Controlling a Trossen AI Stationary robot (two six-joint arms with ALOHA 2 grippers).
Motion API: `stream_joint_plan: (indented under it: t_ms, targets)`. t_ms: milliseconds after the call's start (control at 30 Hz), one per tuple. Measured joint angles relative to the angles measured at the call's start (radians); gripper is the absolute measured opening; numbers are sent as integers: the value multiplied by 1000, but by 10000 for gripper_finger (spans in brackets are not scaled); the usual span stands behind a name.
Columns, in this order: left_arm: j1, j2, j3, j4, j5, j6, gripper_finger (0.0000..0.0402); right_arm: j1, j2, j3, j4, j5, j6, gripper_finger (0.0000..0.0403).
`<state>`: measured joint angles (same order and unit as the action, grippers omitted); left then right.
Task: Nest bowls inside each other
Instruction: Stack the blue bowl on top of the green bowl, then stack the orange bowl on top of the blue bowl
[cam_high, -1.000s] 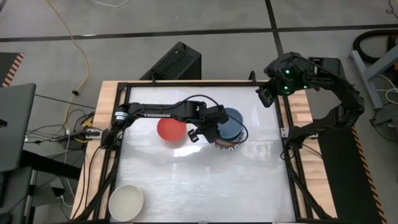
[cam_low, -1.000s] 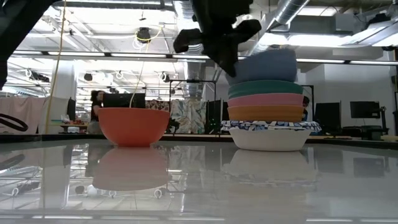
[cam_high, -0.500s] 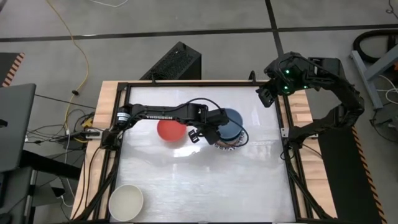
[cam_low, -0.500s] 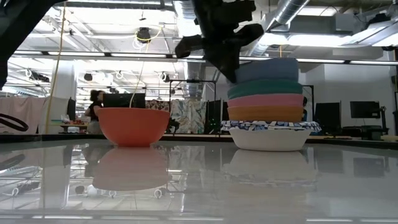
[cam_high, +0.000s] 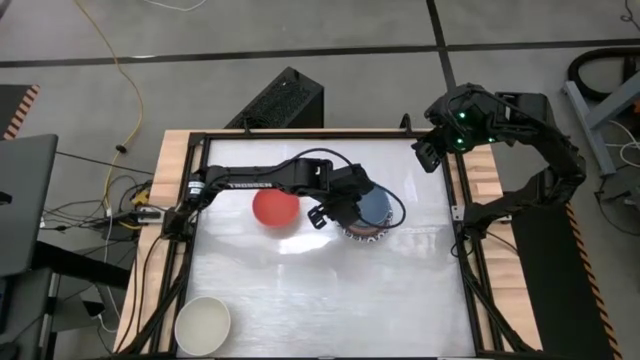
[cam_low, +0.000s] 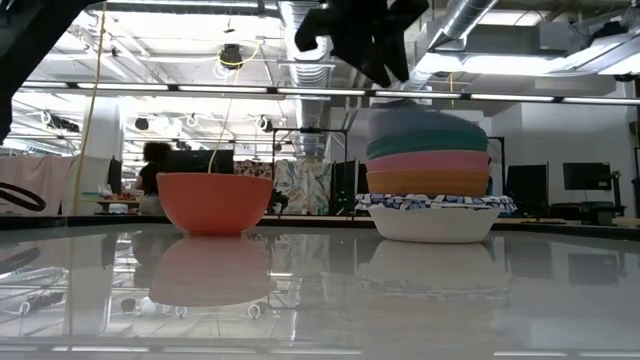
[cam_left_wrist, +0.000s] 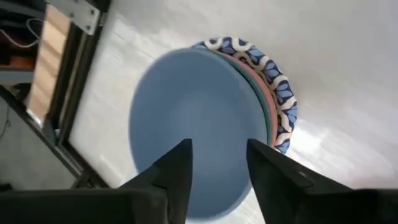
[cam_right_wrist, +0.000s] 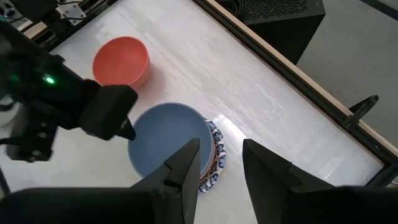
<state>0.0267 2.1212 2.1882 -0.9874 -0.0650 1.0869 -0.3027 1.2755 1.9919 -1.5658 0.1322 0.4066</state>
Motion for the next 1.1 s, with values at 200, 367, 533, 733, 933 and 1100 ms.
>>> stream_joint_plan:
  t_ms: [200, 367, 533, 733, 933, 1100]
  targets:
    - [11, -2, 72, -60, -36, -144, 139, 0, 0, 0, 0, 0, 0, 140]
    - [83, -24, 83, -167, 199, -346, 77, 0, 0, 0, 0, 0, 0, 140]
    - [122, -24, 41, -108, 262, -449, 7, 0, 0, 0, 0, 0, 1, 140]
    - [119, -47, 39, -18, 310, -478, 0, 0, 0, 0, 0, 0, 3, 140]
    - [130, -145, 39, 21, 297, -482, 0, 0, 0, 0, -1, 0, 3, 140]
    - [159, -261, 39, 8, 267, -512, 0, 0, 0, 0, -2, 7, 3, 140]
